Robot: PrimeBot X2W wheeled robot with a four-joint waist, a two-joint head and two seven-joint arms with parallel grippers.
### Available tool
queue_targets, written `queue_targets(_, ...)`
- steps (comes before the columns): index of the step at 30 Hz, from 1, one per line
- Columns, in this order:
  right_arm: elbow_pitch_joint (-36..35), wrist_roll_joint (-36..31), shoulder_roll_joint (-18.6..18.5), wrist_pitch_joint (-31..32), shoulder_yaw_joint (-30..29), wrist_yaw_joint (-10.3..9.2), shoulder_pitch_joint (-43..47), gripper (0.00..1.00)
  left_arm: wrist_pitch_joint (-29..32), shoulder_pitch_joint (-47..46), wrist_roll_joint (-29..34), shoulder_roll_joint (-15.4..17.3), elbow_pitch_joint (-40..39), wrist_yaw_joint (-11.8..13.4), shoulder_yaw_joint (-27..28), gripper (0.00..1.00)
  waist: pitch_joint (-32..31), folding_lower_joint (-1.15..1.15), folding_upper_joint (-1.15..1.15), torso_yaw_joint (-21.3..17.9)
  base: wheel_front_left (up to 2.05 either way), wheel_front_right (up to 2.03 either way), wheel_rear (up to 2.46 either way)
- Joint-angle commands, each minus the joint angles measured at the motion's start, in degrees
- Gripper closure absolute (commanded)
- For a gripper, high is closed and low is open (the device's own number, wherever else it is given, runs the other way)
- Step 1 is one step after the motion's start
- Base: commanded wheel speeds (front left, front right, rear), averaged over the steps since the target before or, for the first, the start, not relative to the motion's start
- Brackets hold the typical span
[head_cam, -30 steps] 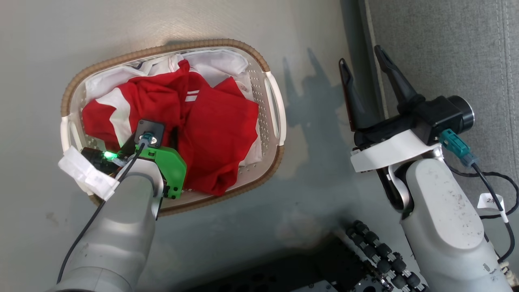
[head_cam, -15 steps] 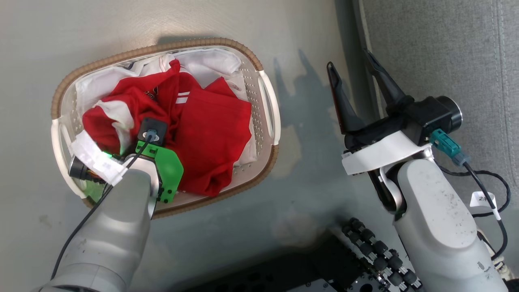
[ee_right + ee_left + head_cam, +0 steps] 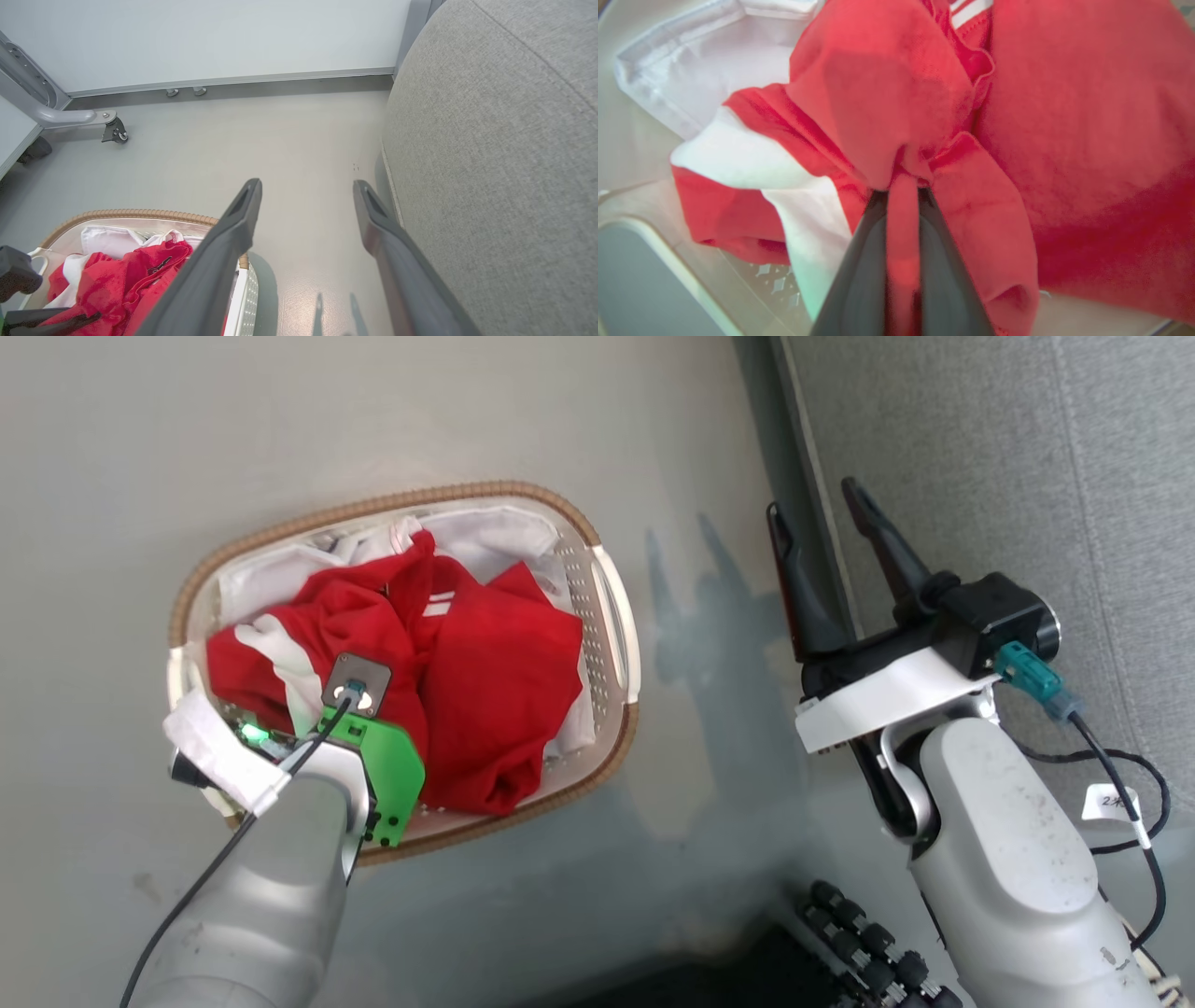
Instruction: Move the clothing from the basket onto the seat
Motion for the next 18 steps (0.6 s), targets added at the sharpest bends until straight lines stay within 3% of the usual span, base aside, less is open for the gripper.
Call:
queue_targets(1,0.56,-0.11,-0.20,-0.14,0.06,-0.03,1.17,0.00,-1.15,1.43,-0.63,0.10,-0.04,-0.45,-0.22,1.00,-4.35,0.00,0.00,1.23,0.00,0.00,0.00)
queue_targets(11,3.27,-1.74,-0.23,-0.13,-0.02,-0.02,6.44,0.00,-8.11,6.55,-2.82,-0.85,-1.92,-2.68,-0.73,1.00,-16.12,0.00,0.00,5.59,0.00,0.00,0.00)
queue_targets(18,4.55,-3.35,-0.25,-0.13,-0.21,-0.03,10.74,0.00,-8.68,11.58,-5.75,-1.14,-13.10,-3.09,0.32,1.00,-22.91,0.00,0.00,9.07,0.00,0.00,0.00)
